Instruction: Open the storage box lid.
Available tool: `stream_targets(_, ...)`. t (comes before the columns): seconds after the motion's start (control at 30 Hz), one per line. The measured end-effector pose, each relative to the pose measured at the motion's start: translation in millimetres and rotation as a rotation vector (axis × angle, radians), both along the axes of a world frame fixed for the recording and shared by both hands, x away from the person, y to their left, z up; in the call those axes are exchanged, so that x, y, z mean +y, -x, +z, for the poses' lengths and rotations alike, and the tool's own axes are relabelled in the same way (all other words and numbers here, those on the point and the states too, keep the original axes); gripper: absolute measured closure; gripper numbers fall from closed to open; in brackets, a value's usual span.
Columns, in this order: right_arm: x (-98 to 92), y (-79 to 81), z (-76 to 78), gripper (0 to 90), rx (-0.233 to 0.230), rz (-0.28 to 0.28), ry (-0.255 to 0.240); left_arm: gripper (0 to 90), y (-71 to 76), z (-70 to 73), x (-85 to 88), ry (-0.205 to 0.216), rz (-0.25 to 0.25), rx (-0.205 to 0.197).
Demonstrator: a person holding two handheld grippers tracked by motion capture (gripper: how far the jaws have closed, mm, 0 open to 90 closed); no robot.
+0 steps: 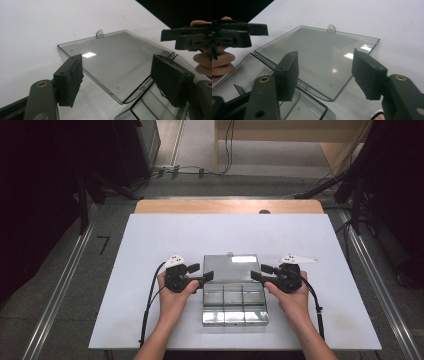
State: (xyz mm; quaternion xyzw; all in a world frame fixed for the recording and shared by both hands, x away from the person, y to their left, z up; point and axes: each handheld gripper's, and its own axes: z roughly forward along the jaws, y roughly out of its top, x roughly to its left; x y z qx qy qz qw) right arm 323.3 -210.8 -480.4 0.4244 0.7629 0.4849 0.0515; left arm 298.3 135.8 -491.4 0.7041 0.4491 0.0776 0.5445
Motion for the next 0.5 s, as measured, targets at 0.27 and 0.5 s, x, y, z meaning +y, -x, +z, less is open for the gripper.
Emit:
stream_targets(0.27,-10.3,7.9,17.1,16.0,-0.078,0.064,0.024,15.5,9.2,11.8,4.4,-0.005,-0.047,-0.071)
stream_targets(0.5,-16.9,15.2,22.2,8.7,-0.124,0.115,0.073,3.8,17.6,16.1,1.7,-0.018,-0.127,-0.101)
